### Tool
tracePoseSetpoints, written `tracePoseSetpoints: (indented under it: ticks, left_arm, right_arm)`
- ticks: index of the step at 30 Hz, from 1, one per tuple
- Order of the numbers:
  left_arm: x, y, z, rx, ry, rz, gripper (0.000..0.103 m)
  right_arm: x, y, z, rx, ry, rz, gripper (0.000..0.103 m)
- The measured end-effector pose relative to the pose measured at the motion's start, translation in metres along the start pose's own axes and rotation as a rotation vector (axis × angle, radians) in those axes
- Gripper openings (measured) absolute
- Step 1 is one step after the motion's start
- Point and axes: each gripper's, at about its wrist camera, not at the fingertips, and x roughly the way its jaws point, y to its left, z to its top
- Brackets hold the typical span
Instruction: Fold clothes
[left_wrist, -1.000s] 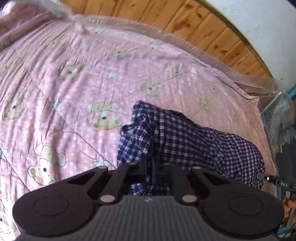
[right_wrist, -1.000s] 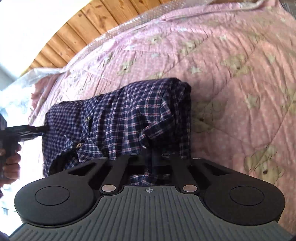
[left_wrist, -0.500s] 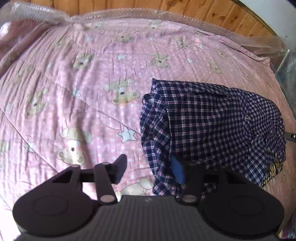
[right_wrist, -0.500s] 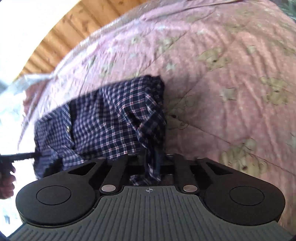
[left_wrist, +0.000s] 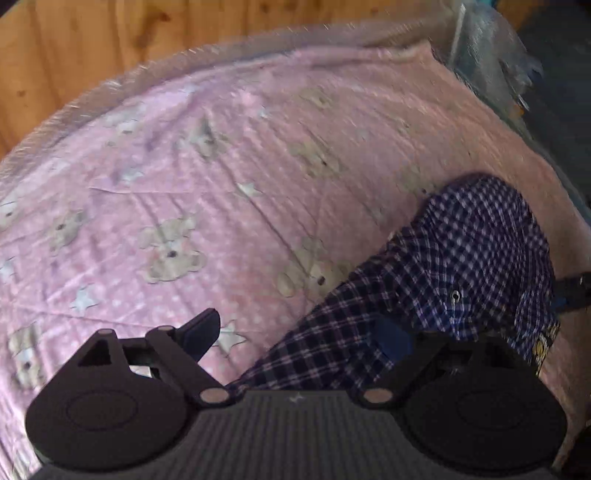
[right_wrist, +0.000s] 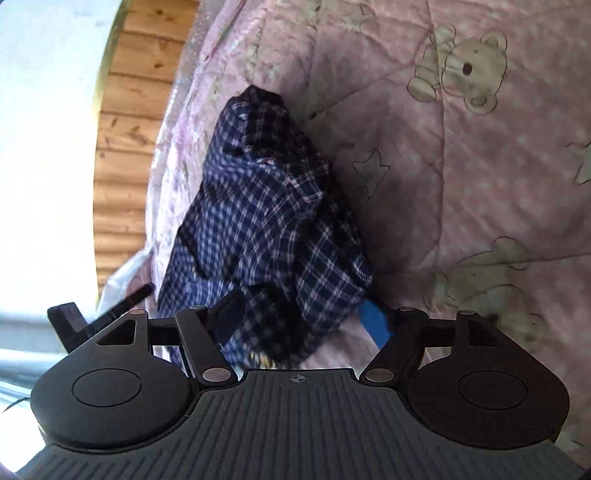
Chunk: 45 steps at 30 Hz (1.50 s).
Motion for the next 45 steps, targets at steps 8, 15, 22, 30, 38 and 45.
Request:
tracePoseSetpoints:
  ticks: [8,15,22,30,38,45]
  left_arm:
    - [-0.015,-0.025,-0.032,-0.099,0.027,-0.113,0.016]
    - [-0.101,-0.051,-0.083,-0.473,-0.083,-0.201,0.013]
    - [-0.137,-0.090,-0.114,-0.805,-0.171,-0.197,0.038]
    - [-0.074,-0.095,-0.148,-0.697,-0.072,-0.017,0.047]
    - [-0.044,-0.010,-0.043,-0.594,-0.291,0.017,0.060]
    - [-0.019,0.031,0.001,-0.456,-0.173,0.113,0.056]
  right_arm:
    - [0.023,0.036,0.013,-0.160,-0.047,-0.041,0.017]
    - [0.022,0.183,0.080,-0.670,0.163,-0.014,0.014]
    - [0.130,0.335,0.154,-0.999,0.365,0.011,0.024]
    - [0.173,0.305,0.114,-0.857,0.052,-0.089,0.058]
    - [0.078,0.171,0.012,-0.744,0.044,-0.023,0.045]
    - [0.044,0.099,0.008,-0.599,-0.022,-0.181,0.038]
